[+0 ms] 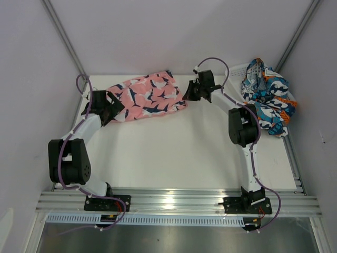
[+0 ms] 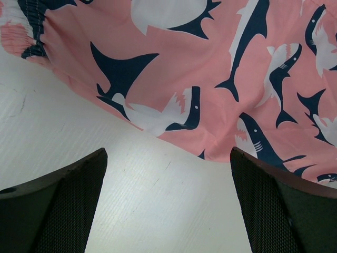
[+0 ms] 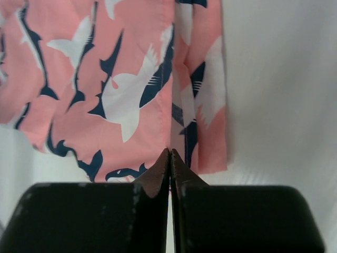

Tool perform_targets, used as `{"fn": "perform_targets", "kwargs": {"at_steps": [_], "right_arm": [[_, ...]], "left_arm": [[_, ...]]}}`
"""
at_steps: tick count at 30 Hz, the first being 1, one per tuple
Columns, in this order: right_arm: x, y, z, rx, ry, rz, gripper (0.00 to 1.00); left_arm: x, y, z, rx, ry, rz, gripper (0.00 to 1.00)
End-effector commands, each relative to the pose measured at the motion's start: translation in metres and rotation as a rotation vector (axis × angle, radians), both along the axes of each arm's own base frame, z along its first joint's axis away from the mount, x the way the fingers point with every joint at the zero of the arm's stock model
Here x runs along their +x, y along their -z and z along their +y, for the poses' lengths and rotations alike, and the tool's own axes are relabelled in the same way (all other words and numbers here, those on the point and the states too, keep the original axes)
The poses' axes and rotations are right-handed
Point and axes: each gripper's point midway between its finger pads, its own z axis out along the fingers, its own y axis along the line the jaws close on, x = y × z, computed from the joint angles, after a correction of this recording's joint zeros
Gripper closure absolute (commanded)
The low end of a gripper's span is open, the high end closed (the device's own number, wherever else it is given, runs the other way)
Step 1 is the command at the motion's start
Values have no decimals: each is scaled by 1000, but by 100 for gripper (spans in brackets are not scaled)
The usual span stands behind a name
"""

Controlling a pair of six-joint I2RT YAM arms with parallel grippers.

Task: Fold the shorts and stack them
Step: Fold the shorts

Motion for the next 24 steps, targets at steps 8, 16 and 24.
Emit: {"fn": "perform_targets", "kwargs": {"at_steps": [8, 16, 24], "right_arm": [[2, 8, -26, -266, 49, -66, 100], [-1, 28, -31, -290, 45, -23, 72], [1, 1, -26, -158, 29, -39, 33]], "left_arm": [[7, -19, 8, 56, -7, -32, 1], [1, -33, 32, 44, -48, -42, 1], [-11, -45, 32, 27, -67, -84, 1]]}}
